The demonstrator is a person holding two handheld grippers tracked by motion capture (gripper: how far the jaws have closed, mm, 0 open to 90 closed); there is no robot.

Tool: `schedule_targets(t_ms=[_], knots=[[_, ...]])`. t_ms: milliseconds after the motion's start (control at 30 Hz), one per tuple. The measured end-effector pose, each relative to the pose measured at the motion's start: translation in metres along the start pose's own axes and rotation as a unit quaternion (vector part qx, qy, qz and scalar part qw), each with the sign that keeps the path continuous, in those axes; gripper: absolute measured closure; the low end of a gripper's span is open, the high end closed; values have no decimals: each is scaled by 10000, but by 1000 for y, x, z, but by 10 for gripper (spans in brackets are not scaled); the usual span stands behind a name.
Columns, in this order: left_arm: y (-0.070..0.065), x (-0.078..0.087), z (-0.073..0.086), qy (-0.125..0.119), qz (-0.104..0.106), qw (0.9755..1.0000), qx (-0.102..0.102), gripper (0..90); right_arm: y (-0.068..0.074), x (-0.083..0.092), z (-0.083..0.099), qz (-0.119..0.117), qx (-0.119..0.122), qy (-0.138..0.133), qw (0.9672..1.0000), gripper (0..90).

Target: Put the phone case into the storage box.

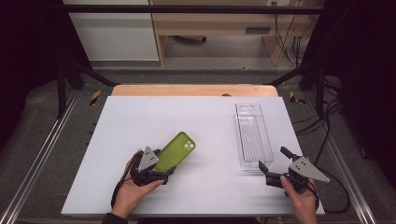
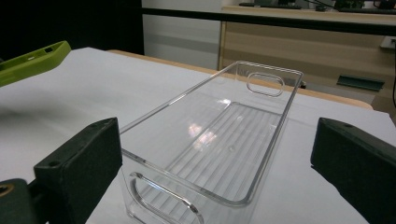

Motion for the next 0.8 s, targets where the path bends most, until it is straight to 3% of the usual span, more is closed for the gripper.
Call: schedule_targets(t_ms=[200,300,333,533,800], knots=[[7,10,-8,-377,-214,9990,100,161,7,-1,-3,8,-10,-32,10000,20],[10,10,-6,-349,-328,9988,126,161,10,-2,-5,-27,-103,-59,9999,20],[11,8,-2,-314,-366,9987,167,161,15,-1,-9,-132,-297,-117,9994,20],[12,15,-3,-453,-454,9978,140,160,27,-2,-26,-106,-328,-143,9993,36],[14,17,-3,-521,-529,9970,225,160,45,-22,-57,-151,-332,421,9984,73]])
Point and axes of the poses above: each handheld gripper's, and its own axes: x roughly backward along the jaws, z roughly out of its underside, y roughly to its left, the point moved 9 cm from there along -x, roughly forward along the jaws, and after that the axes turned 11 degrees about y, right-handed, at the moved point
